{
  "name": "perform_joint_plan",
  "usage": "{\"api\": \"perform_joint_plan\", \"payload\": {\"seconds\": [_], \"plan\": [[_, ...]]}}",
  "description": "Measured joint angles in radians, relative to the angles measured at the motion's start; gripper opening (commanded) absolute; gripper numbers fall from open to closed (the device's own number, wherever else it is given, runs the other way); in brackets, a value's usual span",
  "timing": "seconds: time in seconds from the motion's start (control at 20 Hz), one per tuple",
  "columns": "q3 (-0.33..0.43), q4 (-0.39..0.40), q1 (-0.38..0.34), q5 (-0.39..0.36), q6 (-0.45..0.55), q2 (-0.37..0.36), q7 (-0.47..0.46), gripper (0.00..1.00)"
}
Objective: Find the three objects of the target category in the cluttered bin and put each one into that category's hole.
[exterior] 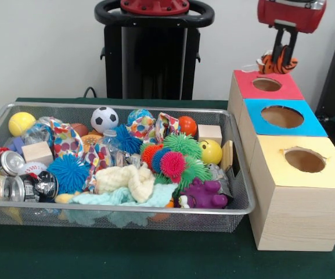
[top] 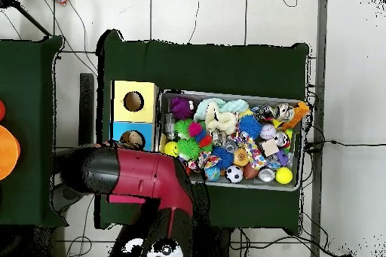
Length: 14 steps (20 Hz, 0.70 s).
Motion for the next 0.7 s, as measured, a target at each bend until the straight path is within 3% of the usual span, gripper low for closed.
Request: {"api": "perform_joint_plan", "payload": {"seconds": [0.7], "plan": [[-0.009, 0.083, -0.016, 0.000, -0.099, -0.016, 0.000, 0.00]]}}
